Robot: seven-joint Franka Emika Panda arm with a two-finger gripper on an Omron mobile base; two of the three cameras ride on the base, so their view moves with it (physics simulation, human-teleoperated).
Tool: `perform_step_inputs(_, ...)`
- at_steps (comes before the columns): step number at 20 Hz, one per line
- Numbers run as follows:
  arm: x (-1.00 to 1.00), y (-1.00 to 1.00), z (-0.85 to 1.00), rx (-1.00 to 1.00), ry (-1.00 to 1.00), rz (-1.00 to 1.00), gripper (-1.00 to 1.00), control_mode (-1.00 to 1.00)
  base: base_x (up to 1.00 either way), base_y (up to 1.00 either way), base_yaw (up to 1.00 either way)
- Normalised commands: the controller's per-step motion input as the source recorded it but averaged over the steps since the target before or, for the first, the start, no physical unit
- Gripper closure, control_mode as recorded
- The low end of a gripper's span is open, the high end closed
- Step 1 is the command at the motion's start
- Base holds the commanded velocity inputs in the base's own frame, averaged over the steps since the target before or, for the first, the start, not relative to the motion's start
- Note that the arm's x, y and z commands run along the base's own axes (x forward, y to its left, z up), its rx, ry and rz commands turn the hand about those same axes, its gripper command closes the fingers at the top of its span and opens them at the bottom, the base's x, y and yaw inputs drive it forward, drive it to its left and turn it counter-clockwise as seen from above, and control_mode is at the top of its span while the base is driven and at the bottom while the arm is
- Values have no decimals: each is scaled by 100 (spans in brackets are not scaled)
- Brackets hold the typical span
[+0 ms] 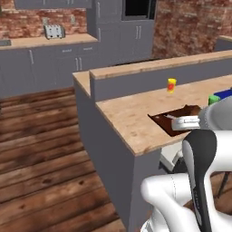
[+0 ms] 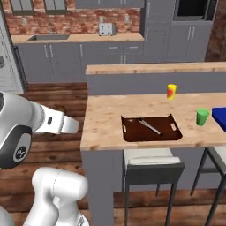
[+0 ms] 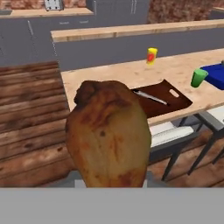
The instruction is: Gather the corn and avocado from the fridge and place them on a tray on the dining counter. Then gather the steak and chicken drumstick from the fridge and place them on the other tray.
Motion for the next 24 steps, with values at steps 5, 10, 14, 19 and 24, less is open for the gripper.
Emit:
perform_step_inputs(5, 0, 0, 0, 0, 0, 0, 100, 100, 0, -100, -10)
perform_step_inputs(10, 0, 0, 0, 0, 0, 0, 100, 100, 1, -100, -8)
perform_step_inputs(14, 0, 0, 0, 0, 0, 0, 100, 100, 7, -100, -5)
perform_step_inputs(19, 0, 0, 0, 0, 0, 0, 100, 100, 13, -100, -2)
perform_step_inputs(24, 0, 0, 0, 0, 0, 0, 100, 100, 20, -100, 0)
